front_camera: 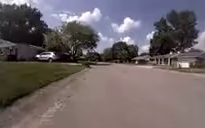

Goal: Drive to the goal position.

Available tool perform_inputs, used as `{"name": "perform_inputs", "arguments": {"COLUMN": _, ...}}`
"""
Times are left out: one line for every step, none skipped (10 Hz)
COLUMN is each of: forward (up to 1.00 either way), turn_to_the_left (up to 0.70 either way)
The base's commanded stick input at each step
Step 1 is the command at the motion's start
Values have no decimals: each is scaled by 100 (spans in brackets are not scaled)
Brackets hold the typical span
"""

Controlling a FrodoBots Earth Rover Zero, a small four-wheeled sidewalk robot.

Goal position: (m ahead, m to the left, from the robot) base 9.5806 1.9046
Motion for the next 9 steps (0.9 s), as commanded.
{"name": "perform_inputs", "arguments": {"forward": 100, "turn_to_the_left": 0}}
{"name": "perform_inputs", "arguments": {"forward": 100, "turn_to_the_left": 0}}
{"name": "perform_inputs", "arguments": {"forward": 100, "turn_to_the_left": 0}}
{"name": "perform_inputs", "arguments": {"forward": 100, "turn_to_the_left": 0}}
{"name": "perform_inputs", "arguments": {"forward": 100, "turn_to_the_left": 0}}
{"name": "perform_inputs", "arguments": {"forward": 100, "turn_to_the_left": 0}}
{"name": "perform_inputs", "arguments": {"forward": 100, "turn_to_the_left": 0}}
{"name": "perform_inputs", "arguments": {"forward": 100, "turn_to_the_left": 0}}
{"name": "perform_inputs", "arguments": {"forward": 100, "turn_to_the_left": 0}}
